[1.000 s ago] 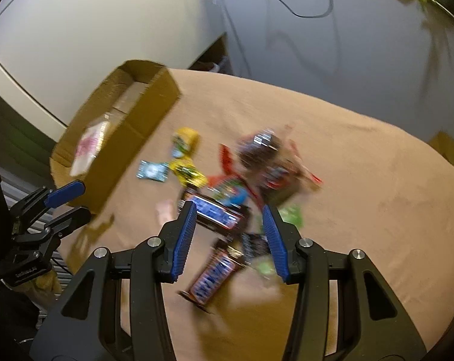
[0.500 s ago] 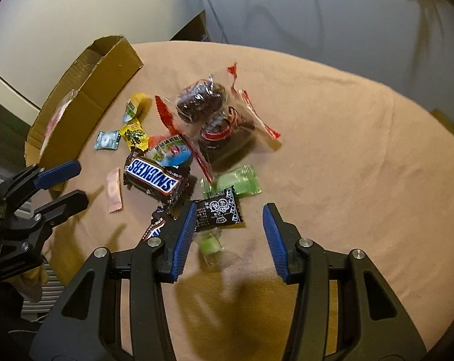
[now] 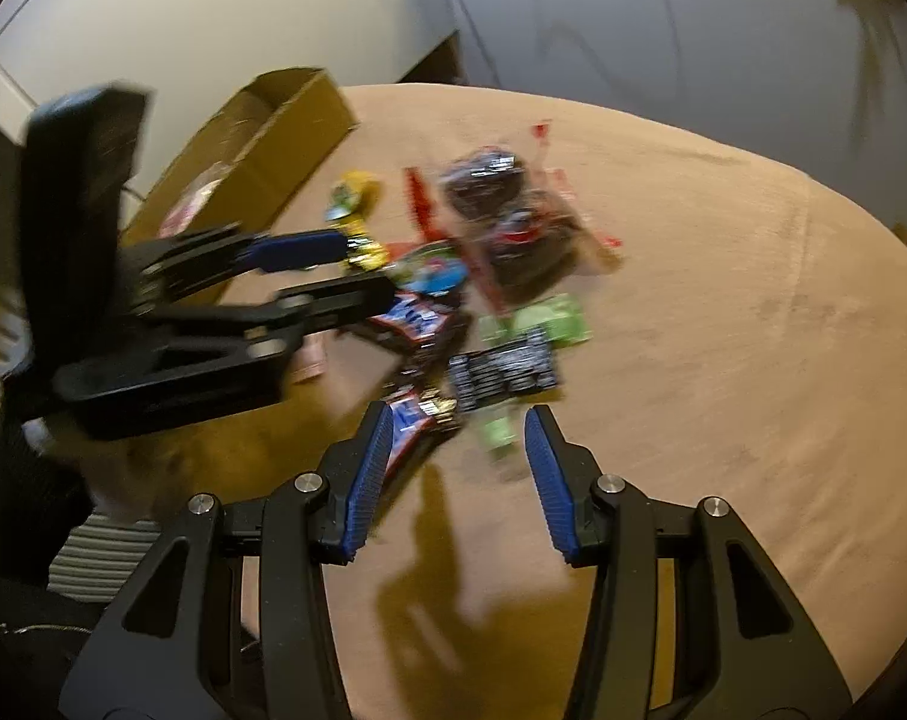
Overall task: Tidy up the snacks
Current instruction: 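Move both tools back over the candies toward the Snickers bars, then grasp a Snickers bar with the left gripper while the right gripper grasps another Snickers, then carry both Snickers bars into the cardboard box and open both grippers, then grasp the pink candy with the left gripper while the right gripper grasps the black packet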
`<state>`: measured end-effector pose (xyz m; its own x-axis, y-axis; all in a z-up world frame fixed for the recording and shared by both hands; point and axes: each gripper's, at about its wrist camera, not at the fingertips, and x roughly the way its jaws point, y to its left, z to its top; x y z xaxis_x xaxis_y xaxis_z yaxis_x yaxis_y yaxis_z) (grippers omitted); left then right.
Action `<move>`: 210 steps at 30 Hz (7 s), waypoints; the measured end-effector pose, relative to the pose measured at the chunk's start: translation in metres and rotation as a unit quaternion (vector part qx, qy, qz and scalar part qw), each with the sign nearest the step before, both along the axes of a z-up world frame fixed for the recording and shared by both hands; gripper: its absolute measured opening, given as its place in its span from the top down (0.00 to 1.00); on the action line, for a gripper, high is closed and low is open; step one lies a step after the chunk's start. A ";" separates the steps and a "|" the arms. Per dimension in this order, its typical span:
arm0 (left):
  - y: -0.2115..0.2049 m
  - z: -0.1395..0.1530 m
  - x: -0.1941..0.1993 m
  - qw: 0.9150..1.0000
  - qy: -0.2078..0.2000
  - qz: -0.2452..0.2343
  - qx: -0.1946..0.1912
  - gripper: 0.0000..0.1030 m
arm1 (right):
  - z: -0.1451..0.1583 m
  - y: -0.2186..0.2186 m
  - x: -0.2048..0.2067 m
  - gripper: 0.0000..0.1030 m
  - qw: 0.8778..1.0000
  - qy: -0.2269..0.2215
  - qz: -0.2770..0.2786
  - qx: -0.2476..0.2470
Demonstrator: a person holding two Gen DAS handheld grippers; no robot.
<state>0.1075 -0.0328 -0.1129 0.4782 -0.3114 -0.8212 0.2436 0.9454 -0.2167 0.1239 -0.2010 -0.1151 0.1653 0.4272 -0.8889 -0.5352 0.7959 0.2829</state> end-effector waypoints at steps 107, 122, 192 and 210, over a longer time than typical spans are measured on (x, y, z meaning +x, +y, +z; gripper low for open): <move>0.192 0.034 -0.049 0.989 -0.049 0.138 0.008 0.74 | 0.029 0.256 0.084 0.71 0.992 -0.062 0.112 -0.012; 0.198 0.025 -0.041 0.989 -0.036 0.146 0.008 0.74 | 0.009 0.275 0.096 0.71 0.991 -0.050 0.125 -0.021; 0.016 -0.027 -0.052 0.998 0.049 0.036 0.013 0.55 | -0.045 0.029 0.049 0.53 0.996 -0.019 -0.005 -0.087; -0.012 -0.030 -0.031 0.994 0.010 -0.001 0.105 0.72 | -0.044 0.044 0.059 0.55 0.994 -0.023 -0.007 -0.106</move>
